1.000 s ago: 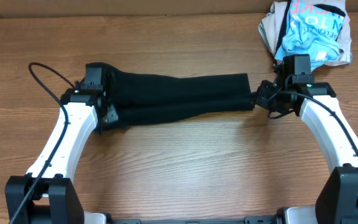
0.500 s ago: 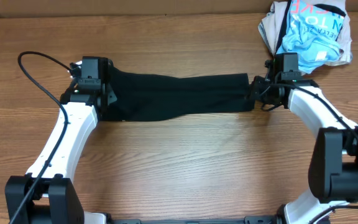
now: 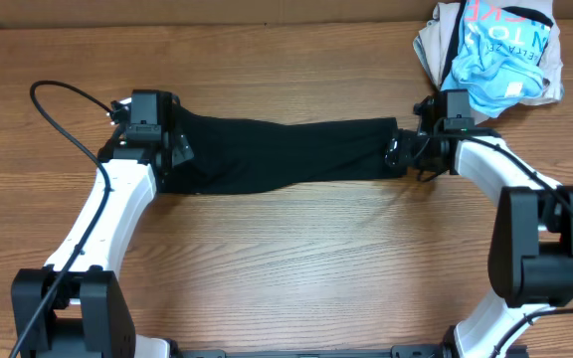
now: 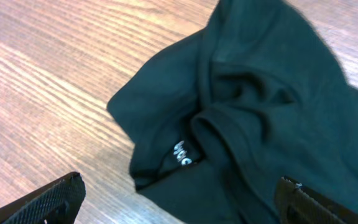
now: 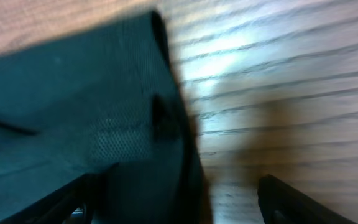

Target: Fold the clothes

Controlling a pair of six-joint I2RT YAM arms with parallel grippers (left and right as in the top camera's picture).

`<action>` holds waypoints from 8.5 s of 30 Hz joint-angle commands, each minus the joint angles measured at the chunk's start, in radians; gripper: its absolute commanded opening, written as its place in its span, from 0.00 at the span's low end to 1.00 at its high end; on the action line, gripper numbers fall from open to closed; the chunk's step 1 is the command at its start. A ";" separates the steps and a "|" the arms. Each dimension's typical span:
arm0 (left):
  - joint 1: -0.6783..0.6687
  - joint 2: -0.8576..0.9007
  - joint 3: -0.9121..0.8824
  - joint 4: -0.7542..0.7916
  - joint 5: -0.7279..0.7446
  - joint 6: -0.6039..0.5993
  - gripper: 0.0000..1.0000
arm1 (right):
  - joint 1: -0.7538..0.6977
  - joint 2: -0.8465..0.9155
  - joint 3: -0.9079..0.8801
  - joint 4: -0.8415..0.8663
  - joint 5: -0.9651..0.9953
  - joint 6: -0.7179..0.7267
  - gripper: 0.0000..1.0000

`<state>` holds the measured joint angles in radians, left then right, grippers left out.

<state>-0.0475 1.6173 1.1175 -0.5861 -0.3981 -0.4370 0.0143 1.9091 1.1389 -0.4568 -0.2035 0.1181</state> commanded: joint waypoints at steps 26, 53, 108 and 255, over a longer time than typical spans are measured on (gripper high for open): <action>0.049 0.006 0.016 -0.090 0.037 0.015 1.00 | -0.134 -0.006 0.122 -0.219 -0.112 -0.030 0.04; 0.049 0.006 0.016 -0.091 0.130 0.015 1.00 | 0.381 0.084 0.383 -0.389 -0.021 -0.061 0.92; 0.193 0.325 0.255 -0.226 0.275 0.439 0.04 | 0.147 0.037 0.401 -0.534 -0.026 0.011 0.92; -0.134 0.366 0.834 -0.628 0.367 0.272 1.00 | -0.630 0.371 1.088 -0.275 -0.545 0.205 1.00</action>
<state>-0.1871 1.9816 1.9553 -1.2175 -0.0235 -0.1551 -0.6220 2.3455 2.2032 -0.7280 -0.7742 0.3595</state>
